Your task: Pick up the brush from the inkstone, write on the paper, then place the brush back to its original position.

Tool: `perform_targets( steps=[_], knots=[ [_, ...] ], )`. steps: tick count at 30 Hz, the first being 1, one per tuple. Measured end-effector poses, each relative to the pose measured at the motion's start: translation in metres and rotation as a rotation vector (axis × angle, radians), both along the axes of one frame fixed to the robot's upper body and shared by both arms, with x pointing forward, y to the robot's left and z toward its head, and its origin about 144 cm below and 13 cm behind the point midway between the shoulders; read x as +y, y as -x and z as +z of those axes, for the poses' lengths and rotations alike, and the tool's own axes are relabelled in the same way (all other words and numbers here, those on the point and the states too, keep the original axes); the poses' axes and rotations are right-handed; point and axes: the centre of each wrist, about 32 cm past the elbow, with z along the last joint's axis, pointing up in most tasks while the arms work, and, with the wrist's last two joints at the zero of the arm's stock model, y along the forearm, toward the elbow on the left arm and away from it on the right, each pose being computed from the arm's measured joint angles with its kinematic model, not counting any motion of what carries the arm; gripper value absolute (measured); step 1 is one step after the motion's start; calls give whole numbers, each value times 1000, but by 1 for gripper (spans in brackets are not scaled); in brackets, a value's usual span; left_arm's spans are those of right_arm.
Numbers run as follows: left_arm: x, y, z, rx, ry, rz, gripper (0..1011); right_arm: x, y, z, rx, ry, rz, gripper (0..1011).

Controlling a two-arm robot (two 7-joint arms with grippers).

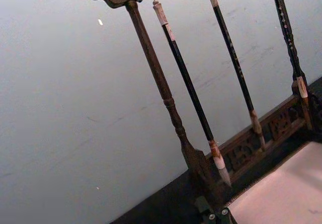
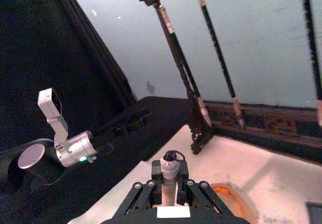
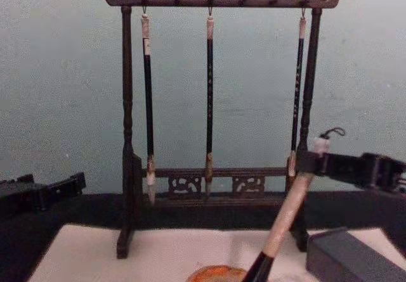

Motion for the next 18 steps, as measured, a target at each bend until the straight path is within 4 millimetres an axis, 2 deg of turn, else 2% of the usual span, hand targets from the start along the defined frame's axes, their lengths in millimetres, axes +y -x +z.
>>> perform_targets(
  steps=[10,18],
  knots=[
    [0,0,0,0,0,0,1002,-16,7,6,-9,-13,-25,187],
    [0,0,0,0,0,0,1002,-16,8,14,-21,-34,-18,187]
  ],
)
